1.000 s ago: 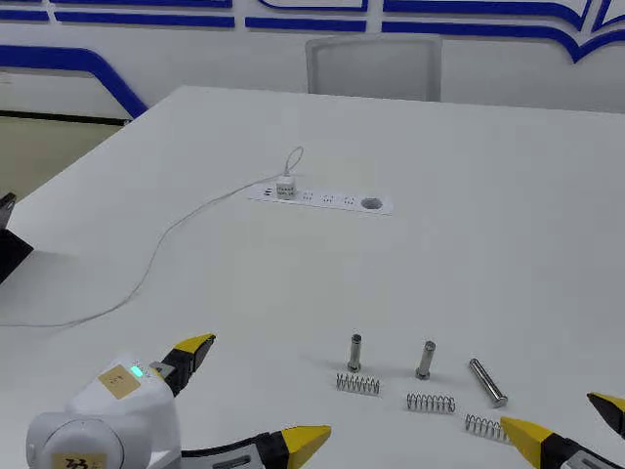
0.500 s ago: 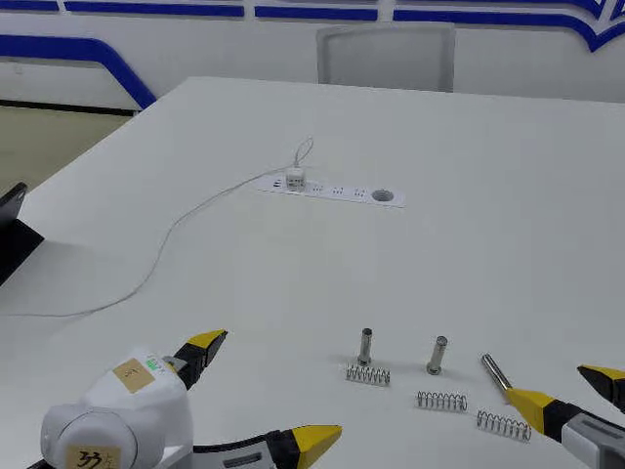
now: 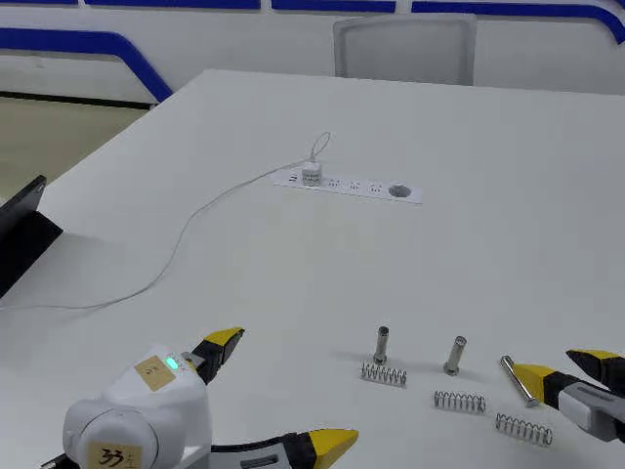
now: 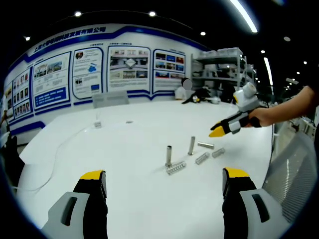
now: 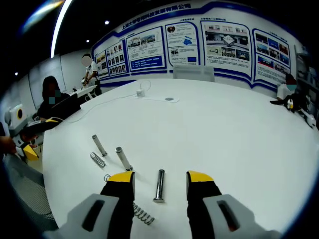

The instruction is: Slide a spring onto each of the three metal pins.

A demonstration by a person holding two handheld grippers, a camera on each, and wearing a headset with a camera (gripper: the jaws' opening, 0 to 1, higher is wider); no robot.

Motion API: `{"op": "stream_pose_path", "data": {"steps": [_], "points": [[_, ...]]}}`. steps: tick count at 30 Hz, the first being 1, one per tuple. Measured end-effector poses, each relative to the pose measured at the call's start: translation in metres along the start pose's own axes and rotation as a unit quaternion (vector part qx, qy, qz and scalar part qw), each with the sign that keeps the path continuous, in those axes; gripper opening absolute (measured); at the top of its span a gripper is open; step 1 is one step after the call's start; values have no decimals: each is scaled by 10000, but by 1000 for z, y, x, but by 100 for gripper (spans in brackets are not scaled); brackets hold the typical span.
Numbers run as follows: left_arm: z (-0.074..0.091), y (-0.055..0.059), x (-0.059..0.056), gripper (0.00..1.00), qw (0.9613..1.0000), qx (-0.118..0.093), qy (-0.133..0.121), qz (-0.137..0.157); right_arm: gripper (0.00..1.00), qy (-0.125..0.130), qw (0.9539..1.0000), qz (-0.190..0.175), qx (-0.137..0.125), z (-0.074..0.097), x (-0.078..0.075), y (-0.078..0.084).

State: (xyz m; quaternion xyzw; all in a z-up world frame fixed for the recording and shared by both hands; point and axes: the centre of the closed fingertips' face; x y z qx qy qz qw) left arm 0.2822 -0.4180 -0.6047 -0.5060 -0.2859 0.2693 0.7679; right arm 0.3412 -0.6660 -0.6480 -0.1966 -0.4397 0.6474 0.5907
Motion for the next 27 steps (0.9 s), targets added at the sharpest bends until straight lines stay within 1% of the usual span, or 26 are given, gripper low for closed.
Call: {"op": "stream_pose_path", "data": {"steps": [3, 6, 10, 12, 17, 20, 23, 27], "points": [[0, 0, -1, 99, 10000, 11, 11, -15, 41, 2, 9999, 8, 162, -8, 0, 5], [0, 0, -1, 99, 10000, 2, 12, -8, 36, 21, 9996, 5, 280, -13, 0, 10], [0, 1, -1, 99, 10000, 18, 13, -7, 33, 50, 9991, -10, 427, -20, 0, 15], [0, 1, -2, 99, 10000, 27, 21, -18, 31, 75, 9986, 36, 515, -25, -4, 18], [0, 1, -3, 99, 10000, 40, 49, -44, 28, 113, 9979, 90, 626, -29, -1, 20], [0, 2, -3, 99, 10000, 59, 54, -56, 26, 138, 9975, 117, 677, -33, -4, 20], [0, 2, -3, 99, 10000, 53, 50, -49, 25, 140, 9971, 125, 738, -35, -1, 23], [0, 2, -2, 99, 10000, 49, 24, -20, 23, 176, 9958, 287, 848, -38, -2, 27]]}}
Point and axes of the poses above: the centre of the closed fingertips' face, and the gripper's own axes: z roughly backward along the fingers, x roughly to its left, y roughly out of its underside, and after that the axes turned 13 degrees about -z, right-handed
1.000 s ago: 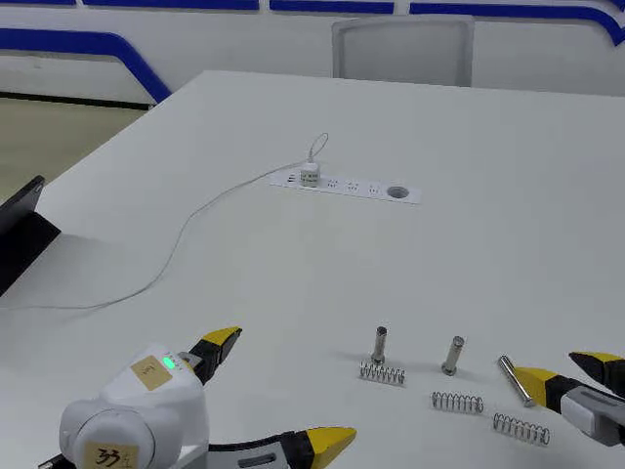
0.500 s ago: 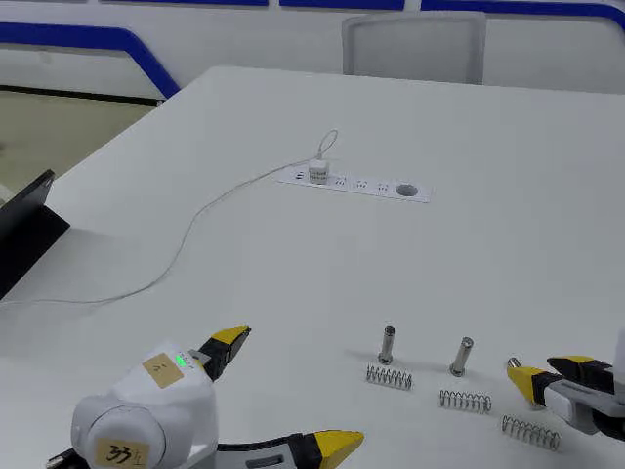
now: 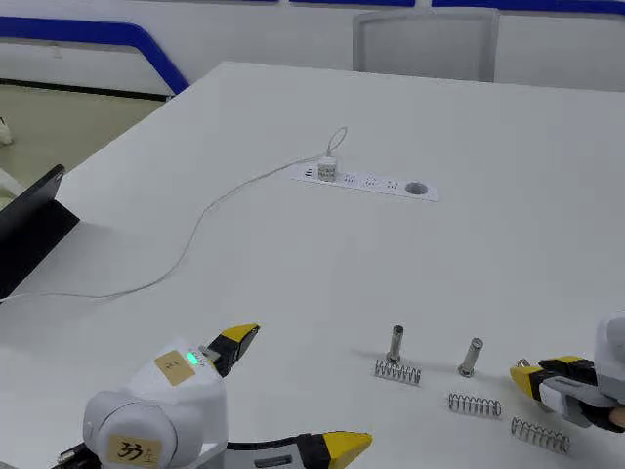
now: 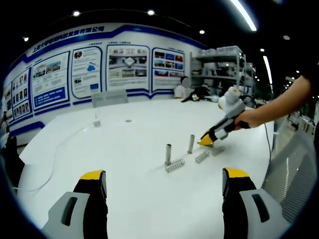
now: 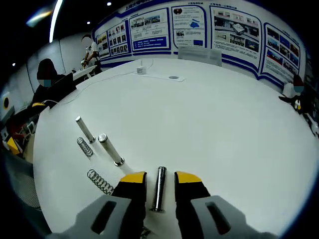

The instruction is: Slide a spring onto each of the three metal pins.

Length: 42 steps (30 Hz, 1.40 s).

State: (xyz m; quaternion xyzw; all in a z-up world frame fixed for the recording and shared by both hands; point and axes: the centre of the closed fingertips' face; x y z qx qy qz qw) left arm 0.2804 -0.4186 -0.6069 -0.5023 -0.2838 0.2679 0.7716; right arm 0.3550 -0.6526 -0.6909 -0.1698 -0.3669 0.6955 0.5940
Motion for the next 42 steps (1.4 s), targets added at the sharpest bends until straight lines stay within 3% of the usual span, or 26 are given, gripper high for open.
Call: {"op": "stream_pose_path", "data": {"steps": [5, 16, 20, 42], "points": [[1, 0, 4, 98, 9999, -34, -74, 90, 20, 45, 9999, 39, 90, -5, -5, 2], [0, 2, 1, 98, 10000, 23, 1, 45, 17, 103, 9998, 141, 132, -8, -8, 0], [0, 2, 0, 98, 10000, 27, 13, 56, 10, 169, 9996, 49, 236, -9, -6, 0], [0, 2, 0, 98, 10000, 33, 16, 7, 7, 285, 9988, 36, 408, -11, -6, 2]]}}
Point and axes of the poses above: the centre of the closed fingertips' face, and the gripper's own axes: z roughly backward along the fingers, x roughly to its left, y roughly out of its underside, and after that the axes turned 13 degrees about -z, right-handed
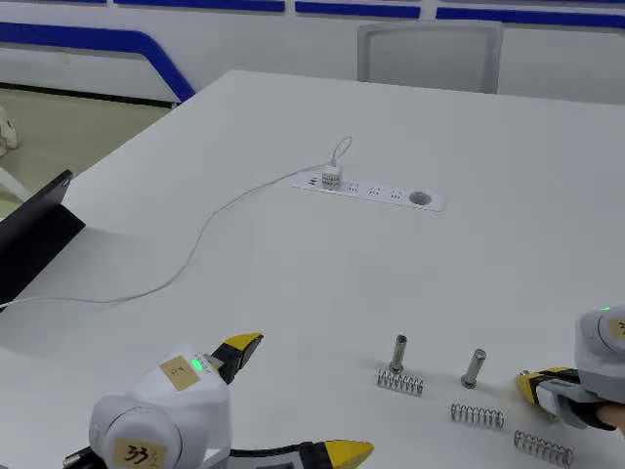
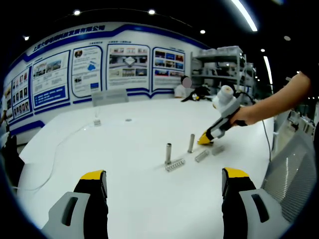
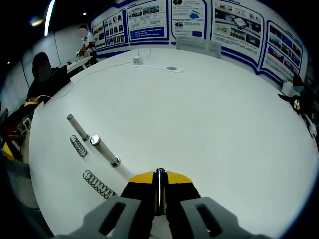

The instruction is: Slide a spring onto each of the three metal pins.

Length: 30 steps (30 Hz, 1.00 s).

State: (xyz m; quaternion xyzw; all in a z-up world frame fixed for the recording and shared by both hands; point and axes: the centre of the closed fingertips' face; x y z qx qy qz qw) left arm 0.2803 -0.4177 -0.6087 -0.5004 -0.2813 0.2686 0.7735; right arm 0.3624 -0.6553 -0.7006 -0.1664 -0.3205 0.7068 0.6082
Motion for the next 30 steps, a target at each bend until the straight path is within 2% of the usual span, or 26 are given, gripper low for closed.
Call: {"op": "stream_pose_path", "data": {"steps": [4, 9, 30], "points": [[0, 0, -1, 98, 10000, 12, 14, -11, 7, 33, 9999, 146, -13, 3, -2, 1], [-1, 2, -2, 98, 10000, 46, 50, -16, 7, -1, 9999, 46, -100, 8, -4, -1], [-1, 3, -5, 97, 9999, 88, 105, -78, 7, -119, 9991, 64, -412, 24, 0, -11]]}}
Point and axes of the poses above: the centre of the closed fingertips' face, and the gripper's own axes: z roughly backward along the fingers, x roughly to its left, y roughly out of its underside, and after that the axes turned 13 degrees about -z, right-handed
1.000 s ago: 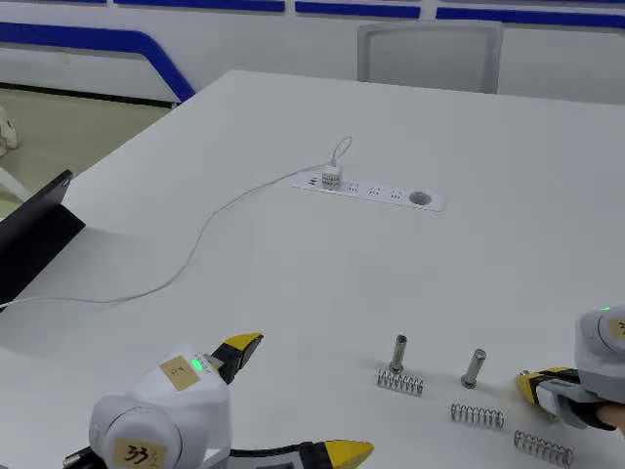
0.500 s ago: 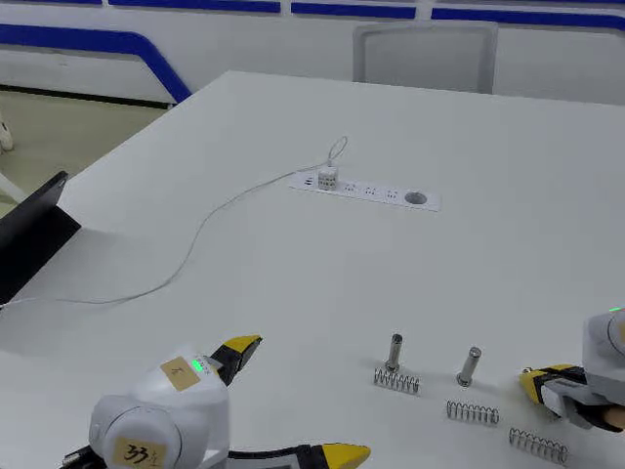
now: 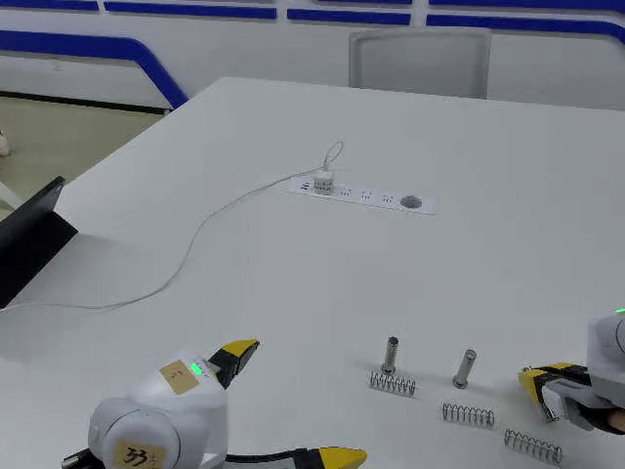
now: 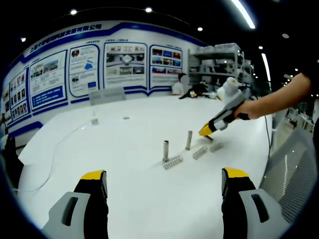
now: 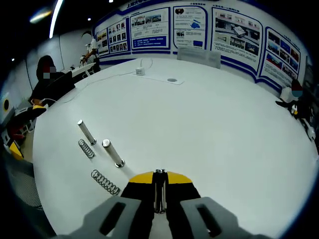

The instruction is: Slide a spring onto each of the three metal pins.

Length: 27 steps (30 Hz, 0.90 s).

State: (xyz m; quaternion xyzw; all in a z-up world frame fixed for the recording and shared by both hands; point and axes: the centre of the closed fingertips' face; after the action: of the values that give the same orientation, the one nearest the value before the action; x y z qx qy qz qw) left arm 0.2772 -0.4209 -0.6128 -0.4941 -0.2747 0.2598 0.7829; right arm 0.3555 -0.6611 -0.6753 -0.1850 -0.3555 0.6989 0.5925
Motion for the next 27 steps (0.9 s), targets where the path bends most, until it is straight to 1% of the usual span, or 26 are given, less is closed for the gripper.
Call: {"op": "stream_pose_path", "data": {"steps": [5, 8, 15, 20, 27], "points": [[0, 0, 0, 97, 10000, 6, 12, -15, 7, -5, 10000, -41, -62, 5, -1, -2], [0, 0, 0, 97, 10000, -2, 10, -16, 7, -10, 10000, 27, -94, 8, -1, -3], [0, -1, 0, 97, 10000, -16, -5, -20, 7, -3, 9998, 47, -169, 12, -4, -5], [0, -1, -1, 97, 10000, -2, 25, -44, 7, -52, 9996, 46, -280, 14, -1, -9], [0, 0, -1, 97, 10000, 4, 25, -44, 7, -25, 9995, 79, -320, 16, -1, -9]]}}
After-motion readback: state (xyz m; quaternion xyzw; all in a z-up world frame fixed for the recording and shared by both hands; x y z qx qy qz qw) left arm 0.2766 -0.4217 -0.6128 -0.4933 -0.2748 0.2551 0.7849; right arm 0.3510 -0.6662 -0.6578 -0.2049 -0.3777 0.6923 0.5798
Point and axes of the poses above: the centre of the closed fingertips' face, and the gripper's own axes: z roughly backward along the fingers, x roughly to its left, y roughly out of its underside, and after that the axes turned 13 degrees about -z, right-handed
